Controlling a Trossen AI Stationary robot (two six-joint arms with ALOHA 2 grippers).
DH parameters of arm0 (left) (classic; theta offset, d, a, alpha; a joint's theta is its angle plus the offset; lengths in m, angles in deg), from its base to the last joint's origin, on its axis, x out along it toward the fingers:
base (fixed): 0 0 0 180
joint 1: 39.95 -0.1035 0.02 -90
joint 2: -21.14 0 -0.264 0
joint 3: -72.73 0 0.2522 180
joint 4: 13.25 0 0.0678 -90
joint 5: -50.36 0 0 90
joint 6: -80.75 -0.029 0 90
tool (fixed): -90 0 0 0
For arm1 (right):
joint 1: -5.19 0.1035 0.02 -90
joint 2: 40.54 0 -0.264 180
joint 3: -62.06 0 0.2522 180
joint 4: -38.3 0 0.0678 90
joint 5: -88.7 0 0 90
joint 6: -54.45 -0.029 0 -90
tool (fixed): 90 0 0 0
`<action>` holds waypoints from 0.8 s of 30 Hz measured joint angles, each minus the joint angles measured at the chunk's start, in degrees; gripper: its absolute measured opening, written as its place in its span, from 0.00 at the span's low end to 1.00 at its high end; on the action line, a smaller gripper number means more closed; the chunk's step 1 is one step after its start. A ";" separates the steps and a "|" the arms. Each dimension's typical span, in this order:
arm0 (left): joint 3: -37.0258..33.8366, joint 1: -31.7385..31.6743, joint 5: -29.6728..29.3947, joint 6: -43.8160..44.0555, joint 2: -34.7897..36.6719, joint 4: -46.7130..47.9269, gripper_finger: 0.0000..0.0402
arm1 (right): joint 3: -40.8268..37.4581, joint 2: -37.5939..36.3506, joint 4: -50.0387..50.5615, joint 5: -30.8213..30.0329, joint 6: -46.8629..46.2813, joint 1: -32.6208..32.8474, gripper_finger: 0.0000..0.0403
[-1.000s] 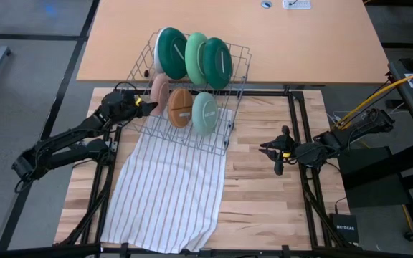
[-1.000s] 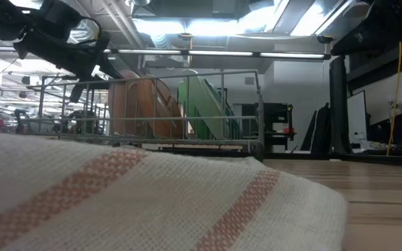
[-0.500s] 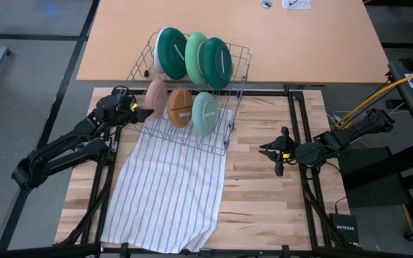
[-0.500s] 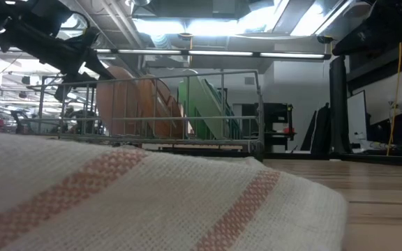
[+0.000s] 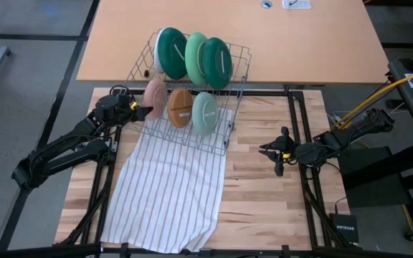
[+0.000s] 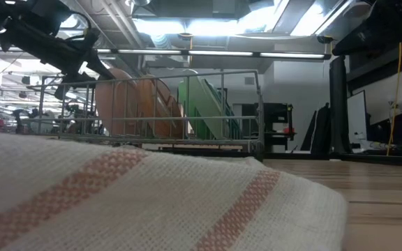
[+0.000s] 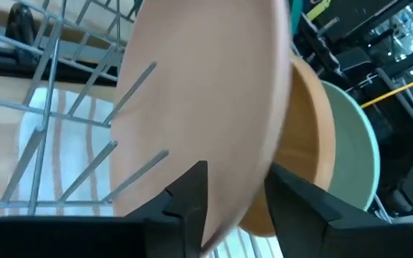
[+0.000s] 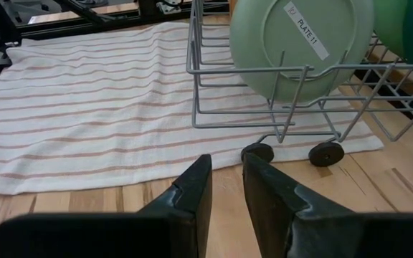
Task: Sort dishes
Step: Put the pink plate into the dishwasher rack, then return to Home Position
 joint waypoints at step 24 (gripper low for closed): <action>0.07 -0.04 0.78 -2.92 9.02 -1.17 0.54 | 0.00 0.00 -0.02 0.00 0.00 0.00 0.21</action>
